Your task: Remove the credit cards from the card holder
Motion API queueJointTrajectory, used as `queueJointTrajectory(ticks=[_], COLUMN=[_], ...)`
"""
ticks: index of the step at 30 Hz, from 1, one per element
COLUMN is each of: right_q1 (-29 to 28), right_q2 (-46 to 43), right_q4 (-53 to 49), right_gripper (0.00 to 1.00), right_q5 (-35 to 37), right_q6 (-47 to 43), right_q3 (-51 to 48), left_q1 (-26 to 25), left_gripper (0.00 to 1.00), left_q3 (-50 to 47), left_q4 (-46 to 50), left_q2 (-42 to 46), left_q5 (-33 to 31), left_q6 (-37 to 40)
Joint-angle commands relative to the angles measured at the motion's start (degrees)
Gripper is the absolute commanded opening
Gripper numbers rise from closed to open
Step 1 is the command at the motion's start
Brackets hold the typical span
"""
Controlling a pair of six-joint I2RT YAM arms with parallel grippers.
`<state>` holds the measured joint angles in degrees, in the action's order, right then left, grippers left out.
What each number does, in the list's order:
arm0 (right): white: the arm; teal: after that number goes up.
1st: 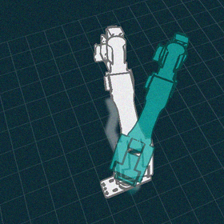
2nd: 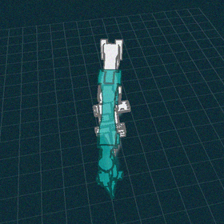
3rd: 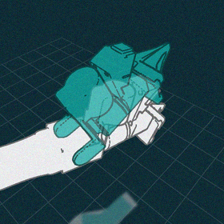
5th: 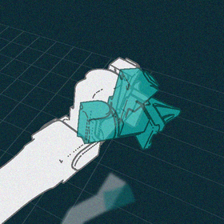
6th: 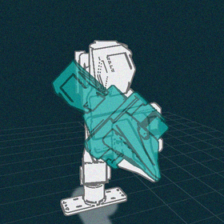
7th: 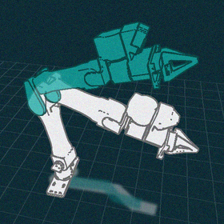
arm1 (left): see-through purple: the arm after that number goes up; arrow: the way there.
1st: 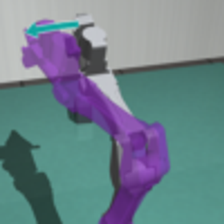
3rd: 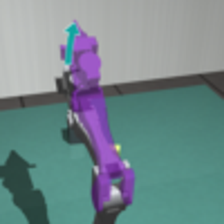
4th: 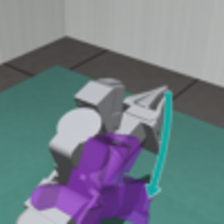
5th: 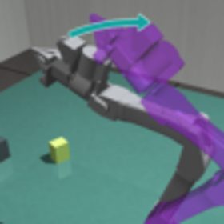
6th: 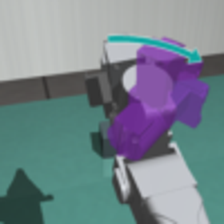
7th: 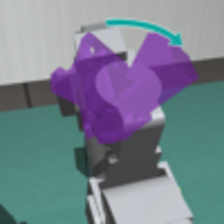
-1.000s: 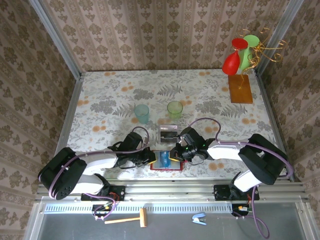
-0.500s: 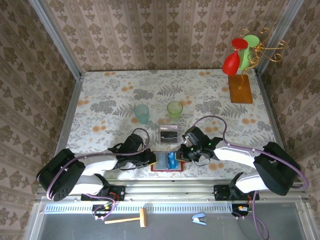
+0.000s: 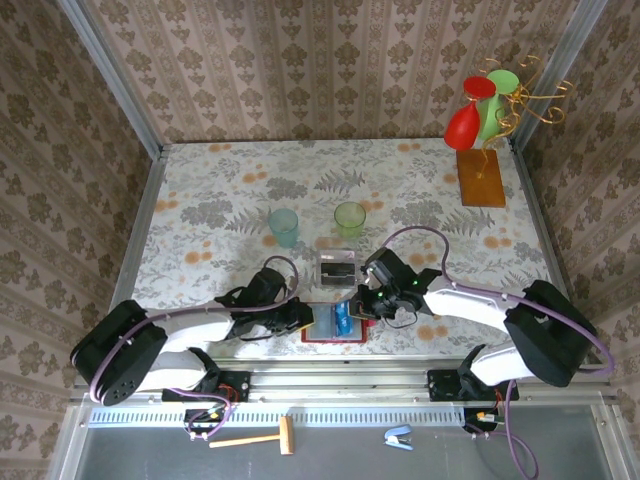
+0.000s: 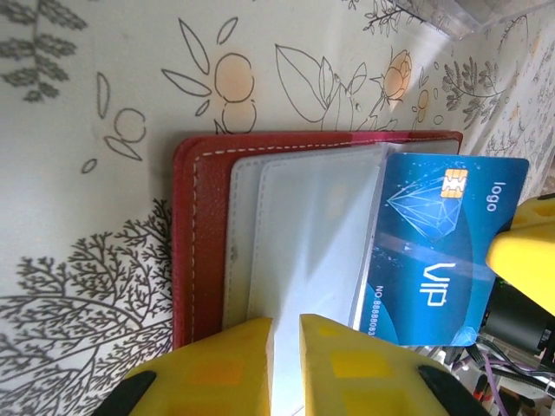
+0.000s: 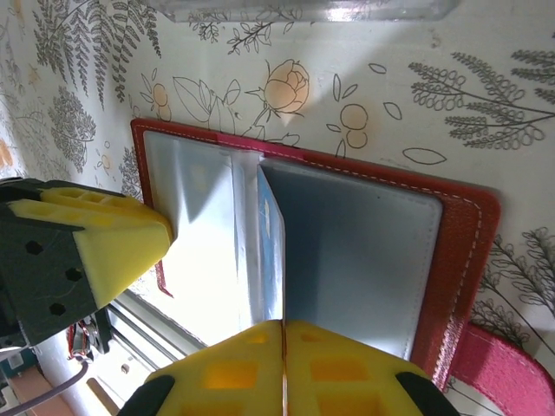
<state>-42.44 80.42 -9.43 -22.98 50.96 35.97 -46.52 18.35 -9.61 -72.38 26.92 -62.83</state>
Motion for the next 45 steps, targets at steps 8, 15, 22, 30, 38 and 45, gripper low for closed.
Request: queueJointTrajectory(ticks=[8,15,22,30,38,45], right_q1=[-2.0,-3.0,-4.4,-5.8,-6.2,-6.1], right_q2=[2.4,2.3,1.9,1.9,-0.1,-3.6], right_q4=[-1.8,-0.5,-1.8,-3.4,-6.0,-9.1], right_gripper=[0.13,0.16,0.17,0.12,0.07,0.06], right_q5=[2.3,2.1,3.3,4.9,6.7,8.3], right_q6=[1.6,3.9,5.0,5.6,5.2,4.0], right_q3=[2.6,3.0,3.8,5.0,5.9,6.3], left_q1=[1.8,3.7,4.6,4.9,4.9,4.6], left_gripper=[0.2,0.24,0.26,0.27,0.27,0.25], left_q3=[-0.8,-1.8,-3.2,-4.7,-5.3,-5.7], left_q4=[4.0,7.7,8.7,7.3,4.5,0.0], left_q2=[4.3,7.1,8.9,9.2,7.6,5.5], left_q5=[-0.3,-0.6,-0.5,0.2,1.6,2.3], left_q6=[1.4,3.6,4.7,4.9,4.6,3.2])
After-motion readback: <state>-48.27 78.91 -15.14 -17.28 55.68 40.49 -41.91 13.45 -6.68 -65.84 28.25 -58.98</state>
